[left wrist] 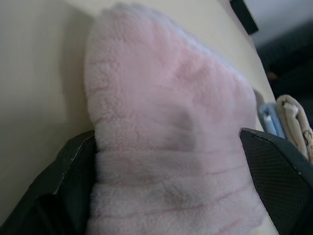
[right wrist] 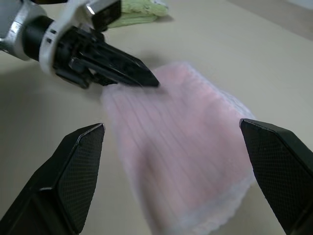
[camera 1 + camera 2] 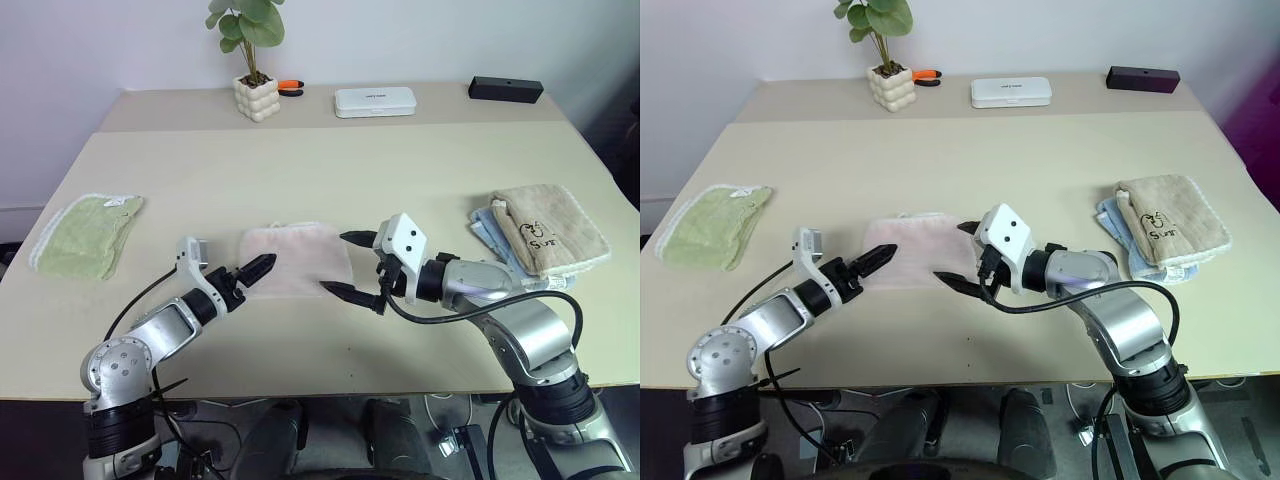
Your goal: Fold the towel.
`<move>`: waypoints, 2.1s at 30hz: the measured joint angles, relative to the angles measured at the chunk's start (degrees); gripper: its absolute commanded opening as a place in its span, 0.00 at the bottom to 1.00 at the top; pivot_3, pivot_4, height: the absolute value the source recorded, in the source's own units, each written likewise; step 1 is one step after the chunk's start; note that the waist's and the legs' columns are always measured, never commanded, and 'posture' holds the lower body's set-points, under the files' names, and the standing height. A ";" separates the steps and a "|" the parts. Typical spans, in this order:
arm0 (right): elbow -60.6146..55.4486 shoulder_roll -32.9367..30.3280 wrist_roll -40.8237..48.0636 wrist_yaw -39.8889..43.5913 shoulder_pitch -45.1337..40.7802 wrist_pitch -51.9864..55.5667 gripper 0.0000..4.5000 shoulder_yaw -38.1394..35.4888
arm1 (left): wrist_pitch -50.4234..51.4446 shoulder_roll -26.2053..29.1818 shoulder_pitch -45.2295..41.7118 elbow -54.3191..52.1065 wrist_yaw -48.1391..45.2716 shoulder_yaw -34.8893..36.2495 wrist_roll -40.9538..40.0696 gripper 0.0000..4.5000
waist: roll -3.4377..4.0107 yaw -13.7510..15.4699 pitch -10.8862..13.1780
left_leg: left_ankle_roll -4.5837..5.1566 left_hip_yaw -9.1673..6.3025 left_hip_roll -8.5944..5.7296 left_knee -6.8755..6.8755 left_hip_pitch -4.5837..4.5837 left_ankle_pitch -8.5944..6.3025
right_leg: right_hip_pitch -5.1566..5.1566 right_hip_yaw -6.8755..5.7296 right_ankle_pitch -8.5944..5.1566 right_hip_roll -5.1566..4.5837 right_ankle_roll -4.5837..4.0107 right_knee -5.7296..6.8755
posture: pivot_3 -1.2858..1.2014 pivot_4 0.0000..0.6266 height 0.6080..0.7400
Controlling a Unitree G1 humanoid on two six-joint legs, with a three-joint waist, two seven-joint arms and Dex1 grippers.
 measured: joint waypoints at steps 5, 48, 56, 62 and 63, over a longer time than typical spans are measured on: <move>-0.14 0.00 0.00 -0.39 0.27 0.01 1.00 0.18 | 2.02 -2.43 -0.17 1.03 0.41 -3.38 -0.03 0.10 | -0.01 -0.17 0.01 | 0.00 -0.01 0.00 -0.02 -0.01 0.00 | -0.02 0.00 0.00 0.01 0.00 0.00 | 0.52 0.24 1.00; -0.39 -4.22 1.54 2.78 0.71 -1.16 1.00 -0.06 | -37.73 5.78 2.48 13.93 13.68 39.03 -3.40 1.00 | -0.56 -0.42 -0.10 | -0.42 0.05 0.16 -0.01 -0.04 0.05 | -0.12 -0.01 0.00 0.10 -0.02 -0.06 | 0.52 0.24 1.00; 8.94 -7.15 1.46 4.06 -1.01 -4.04 1.00 -6.30 | -39.53 17.40 15.76 -1.13 -0.23 29.41 8.68 1.00 | -0.66 1.32 -0.14 | -0.09 0.10 0.17 0.07 -0.01 -0.14 | 0.01 -0.04 -0.07 0.12 -0.27 -0.09 | 0.52 0.24 1.00; 17.15 -8.66 -0.77 3.05 -0.70 -8.92 1.00 -10.11 | -40.12 26.32 18.18 -11.35 -14.65 1.66 26.40 1.00 | -0.44 0.64 -0.13 | 0.04 0.55 0.28 -0.07 0.01 -0.23 | -0.16 0.16 0.02 0.10 -0.13 -0.14 | 0.52 0.24 1.00; 17.97 -9.32 -0.77 3.21 -0.19 -9.36 1.00 -11.13 | -40.61 26.56 17.86 -11.12 -16.13 -1.29 28.67 1.00 | -0.42 0.32 -0.12 | -0.02 0.61 0.36 -0.11 0.00 -0.26 | -0.21 0.16 0.03 0.17 -0.10 -0.14 | 0.52 0.24 1.00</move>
